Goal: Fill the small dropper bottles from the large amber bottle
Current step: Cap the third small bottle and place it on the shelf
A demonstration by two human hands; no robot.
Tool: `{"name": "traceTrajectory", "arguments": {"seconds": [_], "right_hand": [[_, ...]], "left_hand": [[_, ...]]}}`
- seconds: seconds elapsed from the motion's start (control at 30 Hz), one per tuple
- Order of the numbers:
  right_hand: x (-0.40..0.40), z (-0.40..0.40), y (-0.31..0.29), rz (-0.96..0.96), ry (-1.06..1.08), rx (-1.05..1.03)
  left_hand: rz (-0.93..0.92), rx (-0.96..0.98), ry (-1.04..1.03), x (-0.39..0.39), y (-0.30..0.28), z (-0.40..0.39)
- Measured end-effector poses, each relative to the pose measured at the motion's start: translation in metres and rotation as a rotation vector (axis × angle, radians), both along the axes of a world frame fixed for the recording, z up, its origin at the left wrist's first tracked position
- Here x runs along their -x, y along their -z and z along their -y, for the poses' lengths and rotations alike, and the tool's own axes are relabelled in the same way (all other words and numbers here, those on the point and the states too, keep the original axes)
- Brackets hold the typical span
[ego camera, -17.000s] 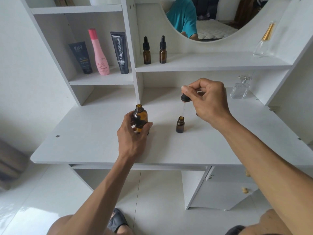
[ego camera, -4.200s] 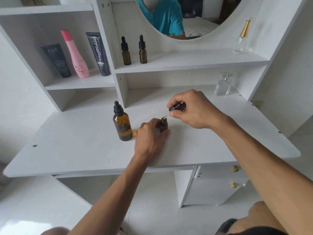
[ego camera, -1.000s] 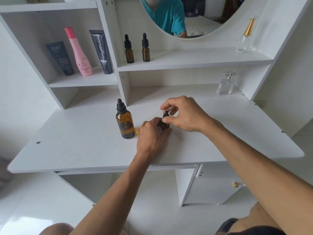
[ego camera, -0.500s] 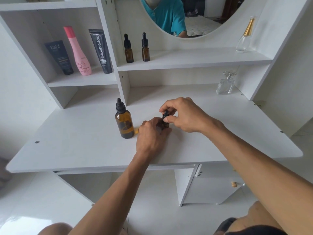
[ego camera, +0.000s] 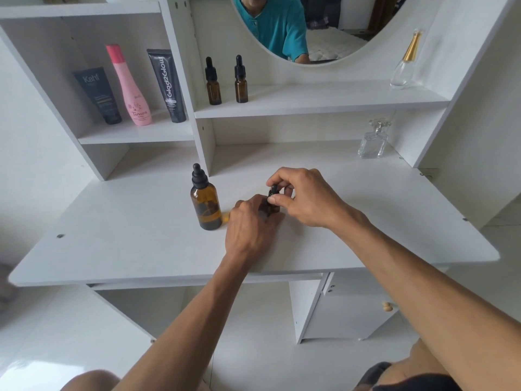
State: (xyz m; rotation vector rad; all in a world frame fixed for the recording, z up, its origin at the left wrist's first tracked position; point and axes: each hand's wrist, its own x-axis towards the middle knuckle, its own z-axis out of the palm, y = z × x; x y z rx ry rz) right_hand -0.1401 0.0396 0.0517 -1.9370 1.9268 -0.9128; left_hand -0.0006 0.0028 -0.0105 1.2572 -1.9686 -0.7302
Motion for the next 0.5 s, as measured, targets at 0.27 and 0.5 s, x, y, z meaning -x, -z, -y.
{"name": "traceTrajectory", "arguments": {"seconds": [0.27, 0.5], "right_hand": [[-0.006, -0.007, 0.018, 0.103, 0.063, 0.053], [0.001, -0.015, 0.013, 0.220, 0.168, 0.179]], "left_hand": [[0.033, 0.009, 0.026, -0.003, -0.002, -0.004], [0.114, 0.045, 0.021, -0.008, -0.005, -0.005]]}}
